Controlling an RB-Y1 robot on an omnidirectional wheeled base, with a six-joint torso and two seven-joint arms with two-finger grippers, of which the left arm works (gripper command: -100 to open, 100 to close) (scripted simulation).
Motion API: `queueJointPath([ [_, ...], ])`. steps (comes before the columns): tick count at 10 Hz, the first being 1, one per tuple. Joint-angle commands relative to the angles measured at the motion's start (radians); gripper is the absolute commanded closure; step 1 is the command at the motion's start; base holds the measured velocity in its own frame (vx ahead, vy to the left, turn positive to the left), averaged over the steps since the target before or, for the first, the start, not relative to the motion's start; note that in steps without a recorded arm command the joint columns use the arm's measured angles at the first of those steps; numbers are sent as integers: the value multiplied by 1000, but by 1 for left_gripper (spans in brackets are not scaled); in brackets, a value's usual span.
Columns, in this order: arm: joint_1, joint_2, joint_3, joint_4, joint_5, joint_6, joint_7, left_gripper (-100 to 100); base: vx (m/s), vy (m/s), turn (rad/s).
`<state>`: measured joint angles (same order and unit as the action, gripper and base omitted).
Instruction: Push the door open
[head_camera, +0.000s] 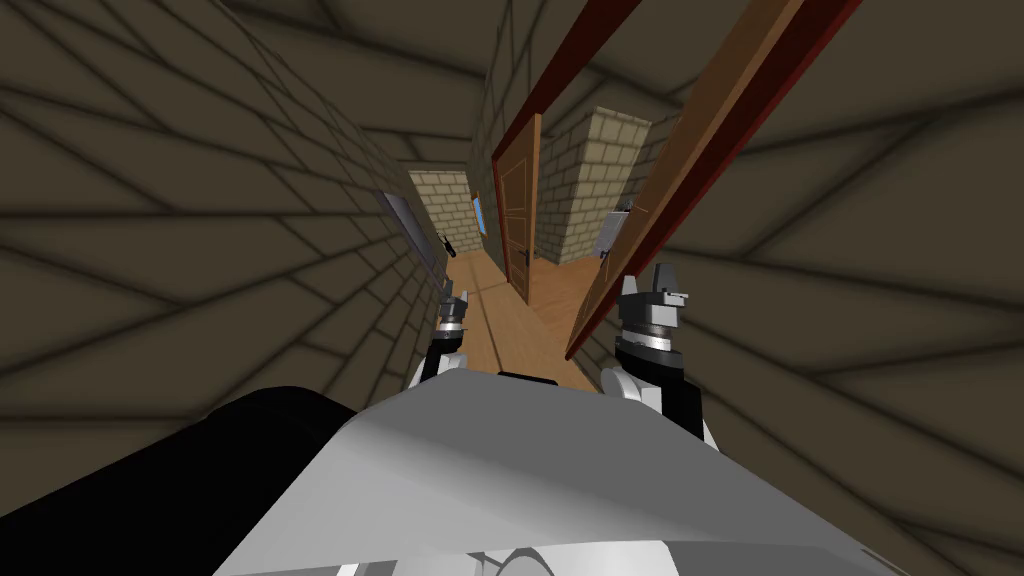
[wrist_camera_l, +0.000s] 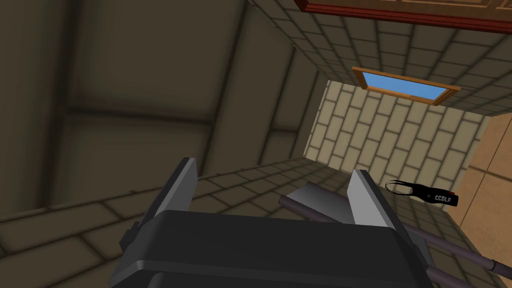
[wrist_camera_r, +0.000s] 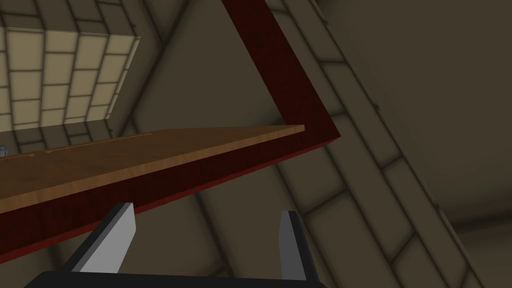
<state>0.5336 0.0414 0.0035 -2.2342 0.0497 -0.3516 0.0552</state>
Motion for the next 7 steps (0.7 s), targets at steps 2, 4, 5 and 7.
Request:
queueJointPath([
  [2, -21, 10, 18, 30, -6, 0, -2, -100, 54, 38, -184],
  [4, -42, 18, 36, 61, -12, 0, -5, -100, 154, 114, -157],
  [5, -53, 22, 44, 76, -15, 0, -6, -100, 152, 131, -171],
  [7, -83, 31, 70, 119, -24, -1, -10, -100, 155, 142, -298],
])
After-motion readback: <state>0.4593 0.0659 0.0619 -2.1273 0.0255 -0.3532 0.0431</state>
